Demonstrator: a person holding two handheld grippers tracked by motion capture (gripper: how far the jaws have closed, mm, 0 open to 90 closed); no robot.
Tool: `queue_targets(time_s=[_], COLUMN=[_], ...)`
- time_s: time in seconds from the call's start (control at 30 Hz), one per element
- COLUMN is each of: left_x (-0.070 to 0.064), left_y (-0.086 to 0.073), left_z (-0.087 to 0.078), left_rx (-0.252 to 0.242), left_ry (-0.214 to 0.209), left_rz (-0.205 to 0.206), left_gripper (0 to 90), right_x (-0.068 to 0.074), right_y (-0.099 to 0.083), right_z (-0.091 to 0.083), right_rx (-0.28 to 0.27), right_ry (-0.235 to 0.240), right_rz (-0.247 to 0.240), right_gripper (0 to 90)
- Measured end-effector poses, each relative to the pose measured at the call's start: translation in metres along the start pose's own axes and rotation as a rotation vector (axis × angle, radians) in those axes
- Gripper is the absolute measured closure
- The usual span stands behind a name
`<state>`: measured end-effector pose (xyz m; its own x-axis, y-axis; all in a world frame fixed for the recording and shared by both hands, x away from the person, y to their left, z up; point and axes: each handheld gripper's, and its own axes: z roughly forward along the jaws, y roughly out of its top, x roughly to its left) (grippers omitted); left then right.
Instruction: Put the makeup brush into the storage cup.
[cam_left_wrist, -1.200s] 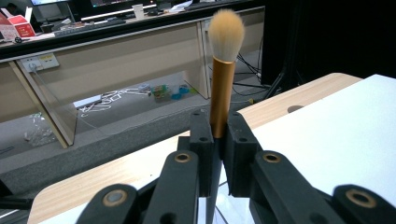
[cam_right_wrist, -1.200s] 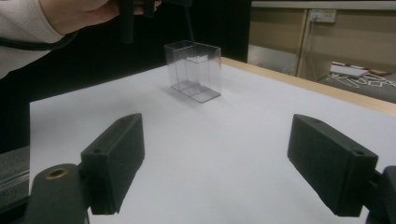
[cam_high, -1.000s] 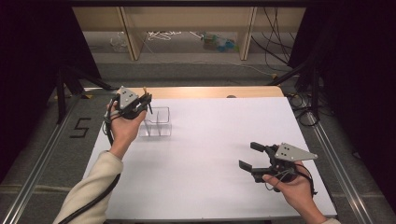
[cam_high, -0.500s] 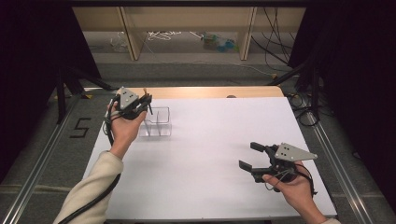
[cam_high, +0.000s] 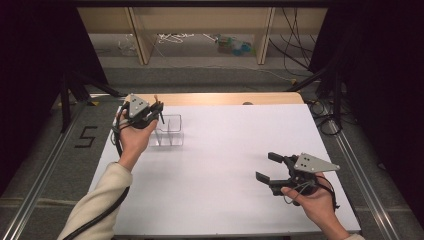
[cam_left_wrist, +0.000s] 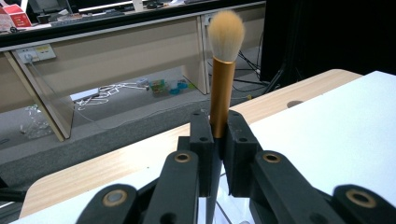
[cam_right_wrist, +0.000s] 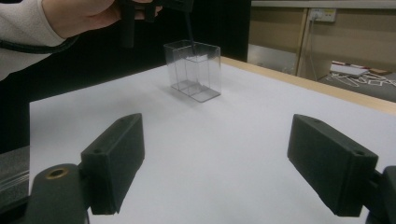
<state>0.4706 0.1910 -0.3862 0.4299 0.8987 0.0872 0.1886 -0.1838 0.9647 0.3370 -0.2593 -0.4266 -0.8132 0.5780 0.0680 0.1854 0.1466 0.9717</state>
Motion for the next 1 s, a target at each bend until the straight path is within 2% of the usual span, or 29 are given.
queue_targets(time_s=[0.17, 0.23, 0.37, 0.43, 0.53, 0.6, 0.7, 0.73, 0.8, 0.83, 1.0], left_x=[-0.0003, 0.0002, 0.0007, 0.0006, 0.0008, 0.0009, 0.0014, 0.0015, 0.0014, 0.0014, 0.0014], left_y=[-0.0009, -0.0012, -0.0018, -0.0022, -0.0025, -0.0027, -0.0031, -0.0034, -0.0039, -0.0041, -0.0056], left_z=[0.0007, 0.0005, 0.0006, 0.0010, 0.0014, 0.0015, 0.0014, 0.0017, 0.0022, 0.0022, 0.0032], left_rx=[0.001, 0.004, 0.005, 0.006, 0.007, 0.007, 0.009, 0.009, 0.008, 0.011, 0.016], left_ry=[-0.001, 0.000, 0.001, 0.000, 0.000, 0.001, 0.002, 0.002, 0.001, 0.001, 0.002], left_rz=[-0.005, -0.007, -0.009, -0.009, -0.009, -0.013, -0.014, -0.014, -0.016, -0.015, -0.020], left_gripper=[82.9, 82.9, 82.9, 82.9, 82.9, 82.8, 82.8, 82.8, 82.9, 82.8, 82.8], right_x=[-0.0001, 0.0000, 0.0000, 0.0001, 0.0000, 0.0015, 0.0015, 0.0015, 0.0015, 0.0015, 0.0014], right_y=[-0.0001, 0.0004, 0.0000, 0.0004, 0.0005, 0.0002, 0.0002, 0.0007, 0.0001, 0.0007, 0.0009], right_z=[-0.0001, -0.0014, 0.0000, -0.0014, -0.0013, -0.0017, -0.0015, -0.0024, -0.0014, -0.0025, -0.0027], right_rx=[-0.001, 0.018, -0.001, 0.019, 0.018, 0.032, 0.032, 0.047, 0.031, 0.050, 0.054], right_ry=[0.000, -0.006, 0.001, -0.006, -0.006, 0.007, 0.007, 0.008, 0.007, 0.005, 0.007], right_rz=[0.000, 0.000, 0.001, 0.000, 0.001, 0.029, 0.027, 0.027, 0.028, 0.027, 0.027], right_gripper=[19.8, 19.8, 19.8, 19.8, 19.8, 19.8, 19.8, 19.8, 19.8, 19.8, 19.8])
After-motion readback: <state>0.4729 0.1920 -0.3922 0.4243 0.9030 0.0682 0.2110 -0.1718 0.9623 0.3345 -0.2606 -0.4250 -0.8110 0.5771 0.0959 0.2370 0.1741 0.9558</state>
